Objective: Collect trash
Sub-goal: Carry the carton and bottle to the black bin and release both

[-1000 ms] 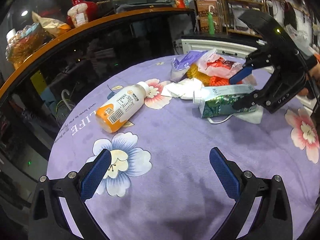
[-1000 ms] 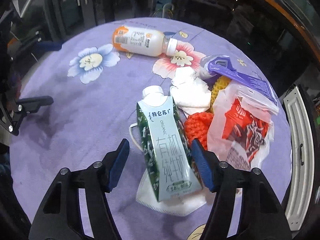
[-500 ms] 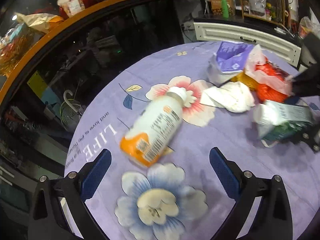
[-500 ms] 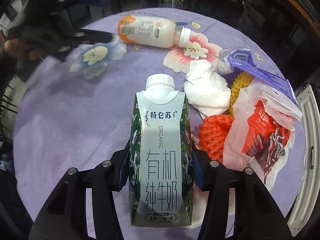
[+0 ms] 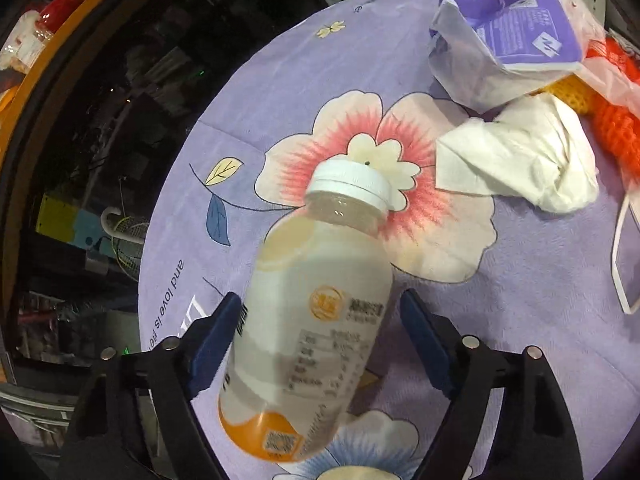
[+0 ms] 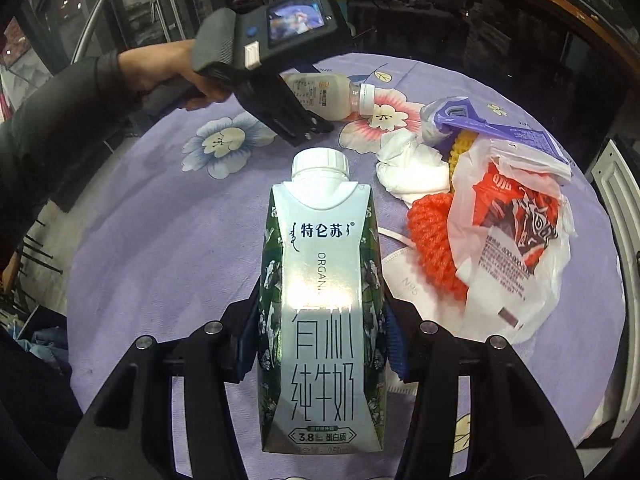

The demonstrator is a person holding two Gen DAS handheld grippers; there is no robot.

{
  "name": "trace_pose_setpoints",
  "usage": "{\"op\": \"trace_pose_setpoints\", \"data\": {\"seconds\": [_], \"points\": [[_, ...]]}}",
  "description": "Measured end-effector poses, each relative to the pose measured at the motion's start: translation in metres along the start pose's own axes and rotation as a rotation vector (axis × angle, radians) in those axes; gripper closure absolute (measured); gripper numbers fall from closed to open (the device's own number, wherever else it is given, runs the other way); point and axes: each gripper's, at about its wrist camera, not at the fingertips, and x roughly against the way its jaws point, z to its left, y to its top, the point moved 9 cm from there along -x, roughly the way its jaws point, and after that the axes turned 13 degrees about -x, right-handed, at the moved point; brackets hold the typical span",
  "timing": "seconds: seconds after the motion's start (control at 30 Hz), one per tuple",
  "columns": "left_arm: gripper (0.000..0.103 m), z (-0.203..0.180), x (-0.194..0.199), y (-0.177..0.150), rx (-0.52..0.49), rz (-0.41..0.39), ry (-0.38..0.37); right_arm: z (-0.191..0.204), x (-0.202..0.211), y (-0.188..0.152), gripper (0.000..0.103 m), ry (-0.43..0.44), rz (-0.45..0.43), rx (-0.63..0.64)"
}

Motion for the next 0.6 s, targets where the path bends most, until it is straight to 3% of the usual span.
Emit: {"op": "trace_pose_setpoints", "data": {"seconds": [0.17, 0.47, 0.6], "points": [[0.042, 0.001, 0.003, 0.001, 0.043, 0.007, -0.003, 0.000, 0.007, -0.003, 0.052, 0.023, -0.033, -0.039], [0.042, -0.012, 0.029, -0.008, 0.190, -0.108, 0.031, 0.003, 0.025, -0.013, 0.052, 0.054, -0.130, -0.140], [0.042, -0.025, 0.057, -0.018, 0.317, -0.190, -0.018, 0.004, 0.034, -0.025, 0.052, 0.062, -0.163, -0.184]]}}
